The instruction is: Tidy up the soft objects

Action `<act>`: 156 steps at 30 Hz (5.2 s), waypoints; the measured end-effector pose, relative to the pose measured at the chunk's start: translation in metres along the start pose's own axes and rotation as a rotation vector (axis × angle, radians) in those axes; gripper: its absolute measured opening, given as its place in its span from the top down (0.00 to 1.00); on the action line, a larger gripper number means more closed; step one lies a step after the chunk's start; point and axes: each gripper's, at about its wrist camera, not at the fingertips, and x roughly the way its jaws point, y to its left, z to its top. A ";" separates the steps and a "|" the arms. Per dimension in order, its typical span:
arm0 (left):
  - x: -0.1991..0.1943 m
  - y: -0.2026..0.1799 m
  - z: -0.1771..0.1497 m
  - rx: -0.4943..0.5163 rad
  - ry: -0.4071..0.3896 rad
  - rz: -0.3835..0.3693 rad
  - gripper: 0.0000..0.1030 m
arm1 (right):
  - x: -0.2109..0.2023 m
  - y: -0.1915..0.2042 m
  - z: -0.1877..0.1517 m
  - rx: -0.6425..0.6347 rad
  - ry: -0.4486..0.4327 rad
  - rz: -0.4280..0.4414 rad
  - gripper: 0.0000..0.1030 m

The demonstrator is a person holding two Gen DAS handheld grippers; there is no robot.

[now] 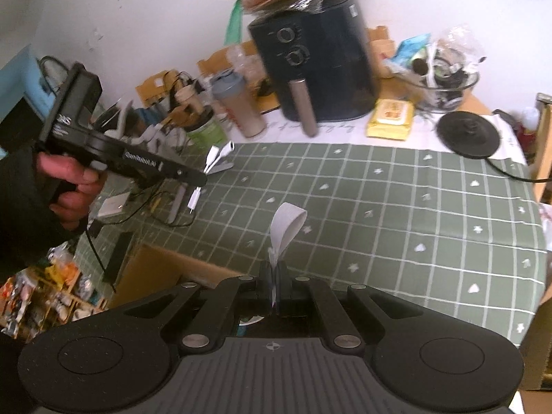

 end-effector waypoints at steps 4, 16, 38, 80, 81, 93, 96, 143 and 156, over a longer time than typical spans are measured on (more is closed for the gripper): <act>-0.011 -0.003 -0.013 -0.037 -0.010 -0.023 0.95 | 0.004 0.009 -0.004 -0.012 0.020 0.038 0.96; -0.029 -0.007 -0.062 -0.154 0.018 -0.067 0.95 | 0.016 0.029 -0.017 -0.044 0.082 0.123 0.96; -0.033 -0.026 -0.119 -0.246 -0.024 0.020 0.52 | 0.026 0.062 -0.039 -0.227 0.071 -0.034 0.00; -0.073 -0.077 -0.181 -0.006 -0.167 0.370 0.00 | -0.004 0.102 -0.097 -0.004 0.047 -0.470 0.00; -0.073 -0.076 -0.182 -0.015 -0.158 0.364 0.00 | -0.003 0.103 -0.099 -0.001 0.058 -0.477 0.00; -0.067 -0.071 -0.193 -0.090 -0.059 0.309 0.00 | -0.001 0.106 -0.113 0.017 0.140 -0.499 0.00; -0.065 -0.070 -0.197 -0.100 -0.036 0.311 0.00 | 0.002 0.107 -0.116 0.015 0.167 -0.499 0.00; -0.055 -0.077 -0.197 -0.131 0.014 0.295 0.00 | 0.005 0.101 -0.115 0.005 0.196 -0.473 0.00; -0.056 -0.076 -0.194 -0.130 0.018 0.294 0.00 | 0.004 0.099 -0.111 0.003 0.185 -0.466 0.00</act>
